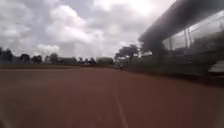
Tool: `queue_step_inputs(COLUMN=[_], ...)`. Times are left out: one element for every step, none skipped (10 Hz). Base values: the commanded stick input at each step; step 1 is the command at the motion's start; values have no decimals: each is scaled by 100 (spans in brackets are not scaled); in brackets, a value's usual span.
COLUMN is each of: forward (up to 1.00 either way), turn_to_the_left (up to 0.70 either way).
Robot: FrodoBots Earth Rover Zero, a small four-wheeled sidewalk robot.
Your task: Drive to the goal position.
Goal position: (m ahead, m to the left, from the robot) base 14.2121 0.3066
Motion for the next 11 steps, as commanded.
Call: queue_step_inputs(forward=[70,70,70,70,70,70,70,70,70,70,70], turn_to_the_left=[0,0,0,0,0,0,0,0,0,0,0])
